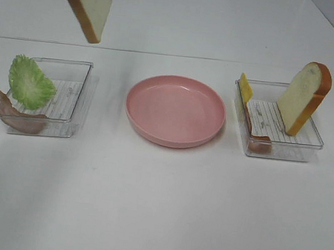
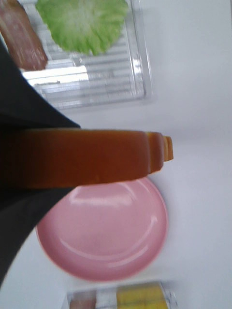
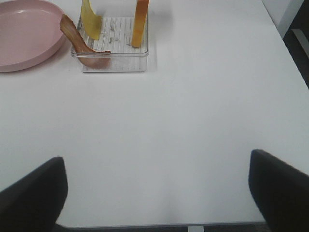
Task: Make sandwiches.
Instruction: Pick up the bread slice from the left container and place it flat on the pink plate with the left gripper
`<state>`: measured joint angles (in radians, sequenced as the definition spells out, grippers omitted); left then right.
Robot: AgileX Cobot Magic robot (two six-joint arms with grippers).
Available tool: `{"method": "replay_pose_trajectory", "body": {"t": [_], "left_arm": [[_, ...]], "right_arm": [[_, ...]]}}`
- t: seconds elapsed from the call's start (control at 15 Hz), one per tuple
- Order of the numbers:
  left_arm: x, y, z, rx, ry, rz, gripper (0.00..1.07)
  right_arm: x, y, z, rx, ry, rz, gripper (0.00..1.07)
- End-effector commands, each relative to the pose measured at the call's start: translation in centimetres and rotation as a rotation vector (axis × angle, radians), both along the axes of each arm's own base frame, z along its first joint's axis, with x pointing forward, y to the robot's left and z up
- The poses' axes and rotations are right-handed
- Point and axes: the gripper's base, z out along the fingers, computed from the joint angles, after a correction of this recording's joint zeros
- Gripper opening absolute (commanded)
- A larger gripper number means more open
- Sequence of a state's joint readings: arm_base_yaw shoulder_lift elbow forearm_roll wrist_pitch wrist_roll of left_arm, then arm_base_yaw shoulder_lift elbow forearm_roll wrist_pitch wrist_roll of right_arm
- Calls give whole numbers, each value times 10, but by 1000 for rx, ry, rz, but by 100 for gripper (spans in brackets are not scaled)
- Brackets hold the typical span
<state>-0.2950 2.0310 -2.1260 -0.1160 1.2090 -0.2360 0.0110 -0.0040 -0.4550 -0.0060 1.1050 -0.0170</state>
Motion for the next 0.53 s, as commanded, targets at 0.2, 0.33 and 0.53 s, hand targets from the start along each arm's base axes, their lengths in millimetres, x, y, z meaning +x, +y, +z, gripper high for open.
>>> {"method": "replay_pose_trajectory", "body": {"t": [0.2, 0.33, 0.53], "left_arm": [[3, -31, 11, -333, -35, -80, 0], [12, -50, -6, -481, 3, -169, 0], [25, -68, -49, -525, 94, -209, 0]], "right_arm": [[-3, 0, -1, -4, -32, -3, 99], [-3, 0, -1, -4, -32, -3, 99], [-3, 0, -1, -4, -32, -3, 99]]}}
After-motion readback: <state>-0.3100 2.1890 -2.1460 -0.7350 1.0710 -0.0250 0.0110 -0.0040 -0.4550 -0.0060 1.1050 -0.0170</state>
